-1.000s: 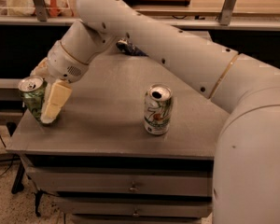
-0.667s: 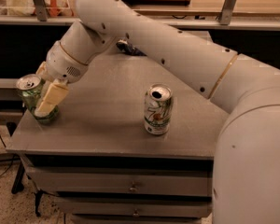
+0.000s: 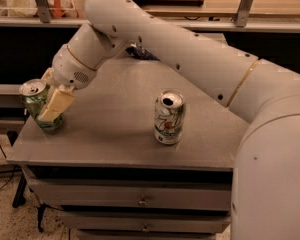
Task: Pick green can
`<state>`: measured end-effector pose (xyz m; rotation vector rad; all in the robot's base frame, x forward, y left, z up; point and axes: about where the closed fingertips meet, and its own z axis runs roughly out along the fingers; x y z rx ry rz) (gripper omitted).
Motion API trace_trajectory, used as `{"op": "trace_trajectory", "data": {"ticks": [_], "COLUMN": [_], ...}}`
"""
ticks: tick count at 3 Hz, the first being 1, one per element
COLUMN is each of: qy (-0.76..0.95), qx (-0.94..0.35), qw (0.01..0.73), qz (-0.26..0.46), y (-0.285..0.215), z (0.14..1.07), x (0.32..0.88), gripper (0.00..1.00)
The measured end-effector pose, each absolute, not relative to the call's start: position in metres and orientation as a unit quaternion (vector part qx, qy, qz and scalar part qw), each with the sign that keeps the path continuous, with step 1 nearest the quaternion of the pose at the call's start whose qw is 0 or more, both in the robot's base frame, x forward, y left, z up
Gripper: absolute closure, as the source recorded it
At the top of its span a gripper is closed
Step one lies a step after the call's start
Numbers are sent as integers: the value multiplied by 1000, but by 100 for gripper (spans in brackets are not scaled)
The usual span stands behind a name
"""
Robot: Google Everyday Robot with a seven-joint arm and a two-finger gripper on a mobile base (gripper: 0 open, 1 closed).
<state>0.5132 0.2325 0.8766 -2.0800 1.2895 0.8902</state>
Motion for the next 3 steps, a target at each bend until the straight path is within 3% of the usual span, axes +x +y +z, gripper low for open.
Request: {"op": "trace_trajectory", "data": {"ticks": [1,3], "qy": [479,477], "qx": [-771,-777], "qw": [271,293], "qz": [320,289], "y": [226,204], "z": [891,944], "x": [514,509], "gripper": [100,100]}}
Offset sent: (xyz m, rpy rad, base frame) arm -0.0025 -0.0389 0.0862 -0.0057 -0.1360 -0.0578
